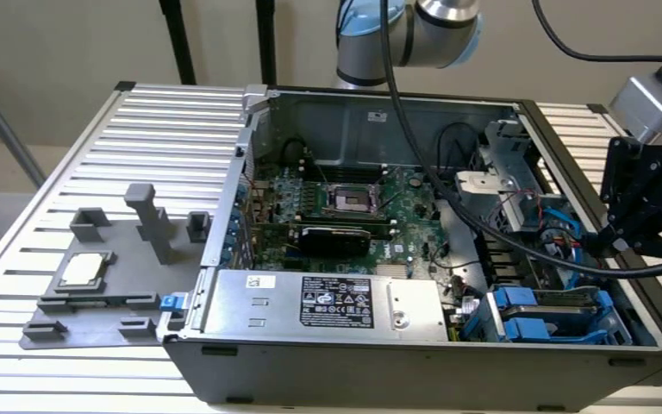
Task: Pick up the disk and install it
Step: 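Insert the first disk wire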
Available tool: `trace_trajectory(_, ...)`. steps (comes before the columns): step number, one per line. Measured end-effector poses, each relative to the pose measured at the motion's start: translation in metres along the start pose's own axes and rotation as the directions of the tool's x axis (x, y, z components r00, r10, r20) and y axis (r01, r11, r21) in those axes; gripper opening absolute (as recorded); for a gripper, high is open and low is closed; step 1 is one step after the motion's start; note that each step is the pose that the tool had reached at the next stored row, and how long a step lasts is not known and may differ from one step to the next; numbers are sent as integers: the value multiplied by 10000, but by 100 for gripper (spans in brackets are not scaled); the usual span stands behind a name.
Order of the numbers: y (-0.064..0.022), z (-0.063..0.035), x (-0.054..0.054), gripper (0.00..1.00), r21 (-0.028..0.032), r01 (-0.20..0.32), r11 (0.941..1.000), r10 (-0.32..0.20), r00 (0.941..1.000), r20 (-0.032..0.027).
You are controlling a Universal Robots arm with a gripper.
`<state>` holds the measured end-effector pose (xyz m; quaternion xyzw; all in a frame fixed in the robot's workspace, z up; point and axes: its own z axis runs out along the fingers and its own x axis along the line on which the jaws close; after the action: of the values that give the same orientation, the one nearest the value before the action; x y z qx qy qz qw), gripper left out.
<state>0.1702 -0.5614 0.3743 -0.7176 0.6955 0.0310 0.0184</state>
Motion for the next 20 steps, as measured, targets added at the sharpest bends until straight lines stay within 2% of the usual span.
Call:
trace_trajectory(7,9,72,-21,11,-36,134,9999,-134,9999,-44)
trace_trajectory(16,116,180,-16,11,-84,213,9997,-214,9997,-73)
trace_trajectory(17,138,188,-16,12,-91,225,9997,-226,9997,-75)
trace_trajectory(18,163,194,-17,18,-101,239,9997,-240,9997,-77)
trace_trajectory(19,189,199,-17,18,-109,253,9996,-253,9996,-77)
trace_trajectory(20,215,201,-18,24,-114,267,9996,-268,9996,-77)
